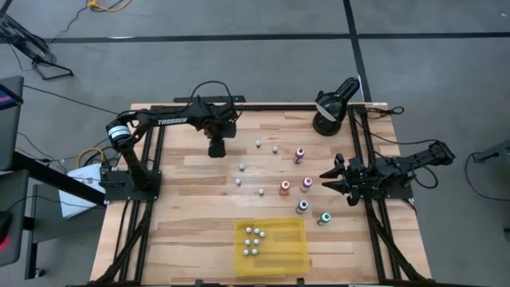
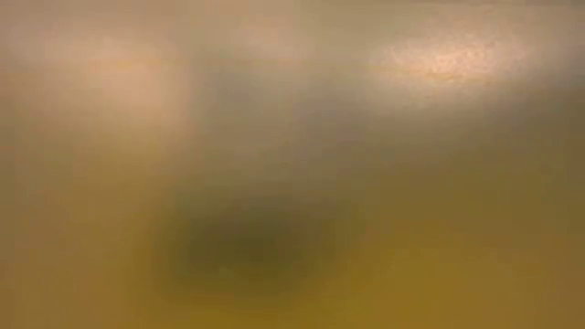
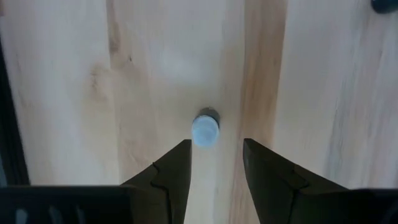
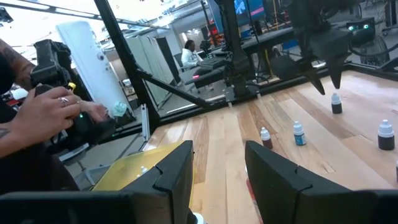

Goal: Pick & Place food coloring
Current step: Put the small green food coloring bottle in the yellow bin

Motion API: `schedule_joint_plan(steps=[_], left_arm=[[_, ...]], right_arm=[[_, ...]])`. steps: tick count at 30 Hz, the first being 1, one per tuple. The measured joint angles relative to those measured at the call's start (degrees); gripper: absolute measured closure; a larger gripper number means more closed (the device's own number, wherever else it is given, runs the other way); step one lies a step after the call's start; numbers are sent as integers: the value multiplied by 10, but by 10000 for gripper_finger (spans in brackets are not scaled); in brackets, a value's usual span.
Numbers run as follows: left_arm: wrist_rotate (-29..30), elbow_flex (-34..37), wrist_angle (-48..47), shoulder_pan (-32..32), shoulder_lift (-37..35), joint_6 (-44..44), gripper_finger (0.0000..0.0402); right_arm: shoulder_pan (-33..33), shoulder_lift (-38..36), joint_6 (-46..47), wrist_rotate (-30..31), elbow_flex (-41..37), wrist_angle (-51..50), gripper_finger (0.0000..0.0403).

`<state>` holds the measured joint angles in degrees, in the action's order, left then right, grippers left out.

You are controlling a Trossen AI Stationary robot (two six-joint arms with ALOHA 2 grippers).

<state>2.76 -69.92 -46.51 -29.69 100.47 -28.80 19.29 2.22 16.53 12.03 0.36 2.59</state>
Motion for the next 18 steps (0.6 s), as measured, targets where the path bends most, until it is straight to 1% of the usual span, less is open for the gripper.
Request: schedule_joint_plan(steps=[8, 11, 18], left_arm=[[0, 8, 25, 1, 1, 0, 265], [-10, 8, 30, 1, 11, 0, 265], [-10, 8, 38, -2, 45, 9, 265]], right_arm=[[0, 0, 0, 0, 0, 0, 264], [0, 0, 0, 0, 0, 0, 264], [0, 0, 0, 0, 0, 0, 265]])
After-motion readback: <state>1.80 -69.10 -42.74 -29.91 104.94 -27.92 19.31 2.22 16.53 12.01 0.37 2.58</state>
